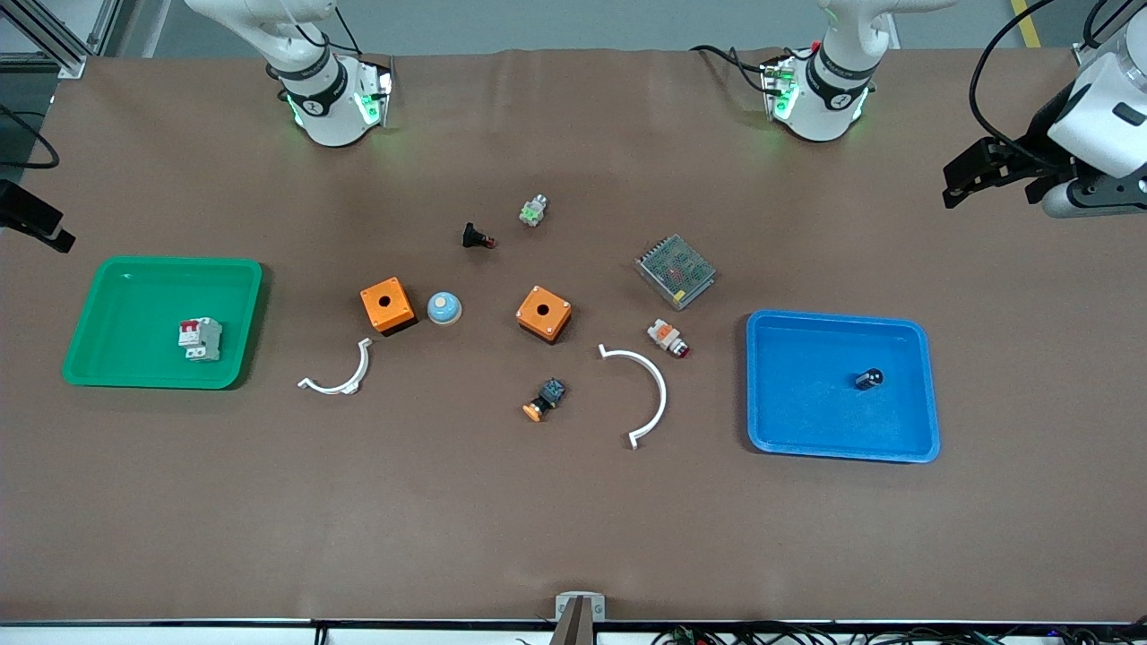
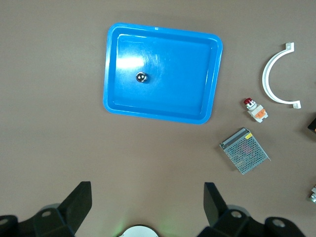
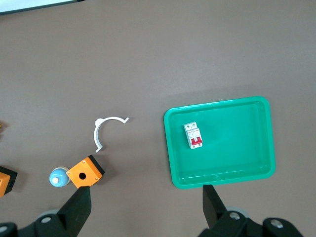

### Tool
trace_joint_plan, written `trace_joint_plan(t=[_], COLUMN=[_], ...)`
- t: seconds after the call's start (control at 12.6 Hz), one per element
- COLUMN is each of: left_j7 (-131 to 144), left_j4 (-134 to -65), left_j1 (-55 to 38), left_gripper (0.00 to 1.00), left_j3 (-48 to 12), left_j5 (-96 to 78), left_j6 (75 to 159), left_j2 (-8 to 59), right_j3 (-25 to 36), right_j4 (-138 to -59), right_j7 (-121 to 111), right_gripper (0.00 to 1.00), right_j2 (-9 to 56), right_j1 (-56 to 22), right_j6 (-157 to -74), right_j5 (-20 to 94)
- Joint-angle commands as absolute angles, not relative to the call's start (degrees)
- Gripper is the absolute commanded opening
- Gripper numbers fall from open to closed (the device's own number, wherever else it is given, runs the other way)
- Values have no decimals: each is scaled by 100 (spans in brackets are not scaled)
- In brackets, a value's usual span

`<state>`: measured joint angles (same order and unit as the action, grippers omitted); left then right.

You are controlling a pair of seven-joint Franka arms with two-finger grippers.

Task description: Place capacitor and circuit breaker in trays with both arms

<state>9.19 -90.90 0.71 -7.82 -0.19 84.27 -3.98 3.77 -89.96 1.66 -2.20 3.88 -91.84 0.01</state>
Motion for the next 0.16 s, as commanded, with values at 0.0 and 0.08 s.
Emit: trace_joint_plan(t=[0.0, 0.08], left_j7=[932, 923], left_j4=[-8947, -8947], left_j1=[70, 70], left_gripper=[100, 100], left_j3=[-826, -826], left_j5=[44, 44], left_j6=[8394, 8394], left_j2=[-334, -334], right_j3=[343, 343], right_j4=[-9000, -9000], right_j7=[132, 132], right_gripper=[100, 100], right_j2=[-299, -299], right_j1=[387, 378], right_j6=[-9141, -9141], right_j5=[-53, -53])
